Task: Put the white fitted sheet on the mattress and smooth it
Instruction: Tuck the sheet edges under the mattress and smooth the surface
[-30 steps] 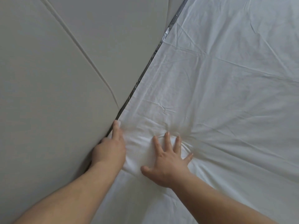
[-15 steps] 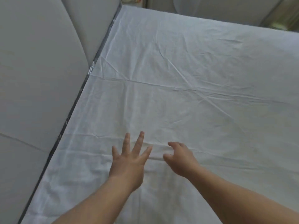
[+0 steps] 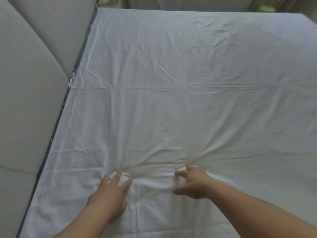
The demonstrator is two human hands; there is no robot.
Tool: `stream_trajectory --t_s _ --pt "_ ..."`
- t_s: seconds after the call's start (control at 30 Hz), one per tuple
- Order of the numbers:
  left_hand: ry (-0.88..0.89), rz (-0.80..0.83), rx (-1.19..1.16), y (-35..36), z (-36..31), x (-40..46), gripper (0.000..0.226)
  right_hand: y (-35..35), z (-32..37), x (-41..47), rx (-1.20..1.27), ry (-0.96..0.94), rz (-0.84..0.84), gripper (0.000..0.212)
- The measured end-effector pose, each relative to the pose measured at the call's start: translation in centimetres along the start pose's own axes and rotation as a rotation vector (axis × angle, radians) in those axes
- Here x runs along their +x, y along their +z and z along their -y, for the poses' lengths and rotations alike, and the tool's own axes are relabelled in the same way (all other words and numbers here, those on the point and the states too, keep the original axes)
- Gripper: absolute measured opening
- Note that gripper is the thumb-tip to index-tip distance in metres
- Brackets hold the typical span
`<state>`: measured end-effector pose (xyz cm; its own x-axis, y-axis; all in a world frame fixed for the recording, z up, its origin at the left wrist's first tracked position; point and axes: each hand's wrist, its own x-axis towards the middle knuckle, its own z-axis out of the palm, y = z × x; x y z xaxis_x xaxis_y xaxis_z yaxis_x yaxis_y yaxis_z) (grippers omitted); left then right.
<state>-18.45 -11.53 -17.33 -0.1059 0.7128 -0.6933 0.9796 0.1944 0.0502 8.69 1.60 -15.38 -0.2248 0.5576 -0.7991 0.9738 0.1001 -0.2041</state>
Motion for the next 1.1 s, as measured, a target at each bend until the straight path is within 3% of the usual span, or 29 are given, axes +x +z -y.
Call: stream_trajectory --t_s 0.13,0.23,0.37,0.5,0.6,0.67,0.77,0.87,0.97,1.03,1.1 --pt "-0.257 -0.122 -0.118 2.8 0.9 -4.3 0.072 2.9 3.2 -2.6 0.06 -0.076 -0.318 0.056" --pt "-0.285 -0.149 -0.161 5.1 1.0 -8.5 0.078 9.2 8.1 -5.9 0.038 -0.267 -0.194 0.06" --pt "-0.285 -0.047 -0.257 11.6 4.0 -12.8 0.082 18.2 15.0 -9.8 -0.115 -0.371 -0.017 0.077" --pt "-0.47 -0.026 -0.324 17.5 8.0 -17.3 0.077 23.4 19.6 -12.0 -0.269 -0.39 0.14 0.084" --pt "-0.603 0.015 -0.372 18.5 9.2 -19.9 0.072 23.3 20.8 -12.1 -0.367 -0.423 0.24 0.088" --pt "-0.645 -0.05 -0.35 18.1 8.8 -20.8 0.07 22.4 20.9 -12.1 -0.336 -0.474 0.228 0.081" --pt "-0.526 -0.144 -0.31 18.7 7.4 -21.9 0.081 22.2 20.3 -12.9 -0.15 -0.357 0.021 0.07" --pt "-0.449 0.008 -0.403 21.2 7.4 -22.8 0.096 24.8 20.5 -14.2 -0.162 -0.221 0.074 0.078" --pt "-0.533 0.124 -0.396 22.0 8.5 -23.3 0.088 27.1 21.3 -15.3 -0.264 -0.323 0.216 0.085" --pt "-0.655 0.224 -0.403 20.8 9.4 -23.3 0.082 26.8 21.6 -15.8 -0.21 -0.418 0.319 0.074" --pt "-0.769 0.307 -0.376 19.0 9.8 -23.5 0.077 25.6 20.7 -16.1 -0.009 -0.438 0.386 0.06"
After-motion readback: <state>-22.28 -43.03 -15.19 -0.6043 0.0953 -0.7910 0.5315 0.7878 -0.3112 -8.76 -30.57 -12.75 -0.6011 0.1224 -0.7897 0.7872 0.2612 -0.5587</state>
